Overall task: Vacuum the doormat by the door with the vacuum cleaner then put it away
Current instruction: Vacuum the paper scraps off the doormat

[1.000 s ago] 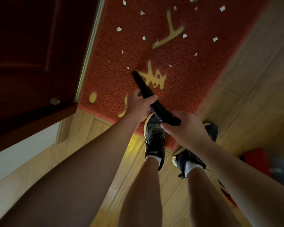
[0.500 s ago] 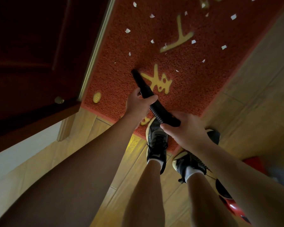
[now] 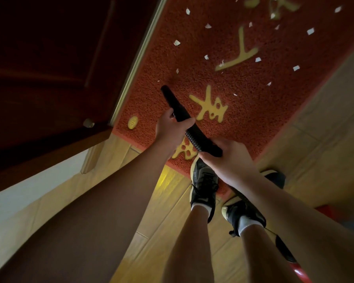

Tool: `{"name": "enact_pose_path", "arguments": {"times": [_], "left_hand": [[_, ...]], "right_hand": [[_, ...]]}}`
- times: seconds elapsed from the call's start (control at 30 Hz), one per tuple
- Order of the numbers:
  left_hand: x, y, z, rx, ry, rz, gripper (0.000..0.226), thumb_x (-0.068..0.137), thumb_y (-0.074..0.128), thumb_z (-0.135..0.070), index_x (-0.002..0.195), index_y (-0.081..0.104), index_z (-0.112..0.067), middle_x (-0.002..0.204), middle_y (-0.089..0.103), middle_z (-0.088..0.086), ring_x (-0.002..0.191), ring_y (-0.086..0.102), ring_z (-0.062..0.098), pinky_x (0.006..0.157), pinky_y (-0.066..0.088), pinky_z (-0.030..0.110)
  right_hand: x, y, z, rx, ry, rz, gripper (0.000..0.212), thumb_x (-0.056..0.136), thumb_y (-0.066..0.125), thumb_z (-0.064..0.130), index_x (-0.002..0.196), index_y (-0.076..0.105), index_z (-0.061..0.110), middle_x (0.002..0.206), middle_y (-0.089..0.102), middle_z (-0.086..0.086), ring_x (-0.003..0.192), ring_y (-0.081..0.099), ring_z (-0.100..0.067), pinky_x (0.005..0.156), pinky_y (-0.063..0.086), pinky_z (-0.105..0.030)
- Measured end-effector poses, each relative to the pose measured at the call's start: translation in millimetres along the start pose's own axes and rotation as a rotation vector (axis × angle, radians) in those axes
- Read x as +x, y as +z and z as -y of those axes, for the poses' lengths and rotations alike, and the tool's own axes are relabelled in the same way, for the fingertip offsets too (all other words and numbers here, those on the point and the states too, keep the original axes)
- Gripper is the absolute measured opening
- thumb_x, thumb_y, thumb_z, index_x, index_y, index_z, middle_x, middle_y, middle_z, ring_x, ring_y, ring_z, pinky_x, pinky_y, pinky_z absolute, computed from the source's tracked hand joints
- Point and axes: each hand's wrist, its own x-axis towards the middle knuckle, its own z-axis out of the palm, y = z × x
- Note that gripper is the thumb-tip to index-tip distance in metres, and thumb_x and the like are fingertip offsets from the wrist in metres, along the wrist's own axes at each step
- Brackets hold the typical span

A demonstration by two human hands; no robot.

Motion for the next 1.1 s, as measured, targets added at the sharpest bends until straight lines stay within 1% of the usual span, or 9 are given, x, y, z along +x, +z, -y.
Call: {"name": "enact_pose_path", "arguments": {"times": [0.07,0.2,0.33,0.47,0.67,0.73,0.8,0.97,1.1], "left_hand": [[3.5,-3.0,-2.2,0.016,0.018,0.003,0.059,0.073,0.081,-0.040,0.126,0.066,-0.018,0.123,0.070,-0.001,0.111,0.065,0.047,0.082,0.054,0.061],[10.6,-6.0,-6.1,0.034,0.033,0.004,0.085,0.058,0.078,-0.058,0.132,0.063,-0.020,0.126,0.068,-0.005,0.108,0.069,0.024,0.088,0.060,0.048],[16.0,-6.0,-5.6,0.034,0.033,0.016,0.062,0.079,0.081,-0.038,0.134,0.063,-0.017,0.129,0.067,-0.002,0.110,0.066,0.020,0.095,0.057,0.049],[17.1,-2.9,-3.5,0.044,0.013,0.016,0.087,0.059,0.077,-0.057,0.137,0.060,-0.021,0.132,0.065,-0.004,0.114,0.066,0.021,0.094,0.058,0.048],[18.6,2.0,2.6,0.028,0.027,0.014,0.094,0.050,0.075,-0.065,0.133,0.063,-0.023,0.129,0.068,-0.004,0.113,0.068,0.035,0.094,0.057,0.061],[16.7,2.1,2.5,0.027,0.010,0.014,0.095,0.052,0.076,-0.064,0.136,0.061,-0.022,0.131,0.067,-0.003,0.115,0.066,0.040,0.086,0.058,0.055],[14.3,2.6,-1.4,0.012,-0.006,0.025,0.089,0.058,0.078,-0.059,0.136,0.061,-0.020,0.131,0.067,-0.002,0.115,0.067,0.038,0.082,0.057,0.046],[16.5,3.3,-4.1,-0.033,-0.049,0.048,0.048,0.081,0.081,-0.036,0.124,0.066,-0.019,0.118,0.071,0.002,0.104,0.069,0.024,0.087,0.059,0.050],[16.8,9.4,-5.5,-0.048,-0.048,0.068,0.043,0.085,0.079,-0.030,0.123,0.065,-0.014,0.119,0.069,0.006,0.107,0.069,0.025,0.084,0.060,0.045]], "right_hand": [[4.6,3.0,2.0,0.017,-0.001,-0.003,0.017,0.089,0.070,0.033,0.078,0.061,0.024,0.057,0.054,0.007,0.046,0.050,-0.005,0.042,0.033,-0.015],[11.6,6.0,3.7,0.044,0.001,-0.006,0.018,0.089,0.071,0.033,0.076,0.059,0.028,0.055,0.054,0.008,0.047,0.052,-0.003,0.041,0.035,-0.015],[15.2,7.4,4.1,0.031,0.012,-0.019,0.017,0.090,0.070,0.033,0.078,0.060,0.026,0.058,0.056,0.007,0.048,0.052,-0.005,0.042,0.037,-0.014],[13.1,6.3,3.6,0.026,0.019,-0.016,0.016,0.090,0.070,0.032,0.081,0.063,0.020,0.059,0.056,0.007,0.047,0.049,-0.005,0.042,0.035,-0.014],[11.2,-0.4,5.9,0.040,0.055,0.010,0.017,0.090,0.070,0.033,0.078,0.064,0.023,0.056,0.056,0.006,0.044,0.049,-0.007,0.039,0.033,-0.016],[11.9,-4.8,8.8,0.031,0.063,0.023,0.021,0.089,0.070,0.033,0.071,0.060,0.027,0.054,0.055,0.006,0.042,0.047,-0.007,0.040,0.032,-0.017],[12.5,-8.8,12.4,0.008,0.056,0.035,0.027,0.091,0.068,0.033,0.068,0.054,0.027,0.054,0.055,0.004,0.043,0.046,-0.010,0.042,0.032,-0.022],[15.3,-14.2,15.8,-0.032,0.081,0.031,0.031,0.091,0.067,0.036,0.066,0.051,0.026,0.055,0.054,0.004,0.045,0.049,-0.014,0.043,0.030,-0.025],[14.0,-12.9,13.2,0.006,0.092,0.040,0.031,0.092,0.067,0.037,0.069,0.049,0.027,0.056,0.051,0.005,0.043,0.043,-0.010,0.043,0.030,-0.022]]}}
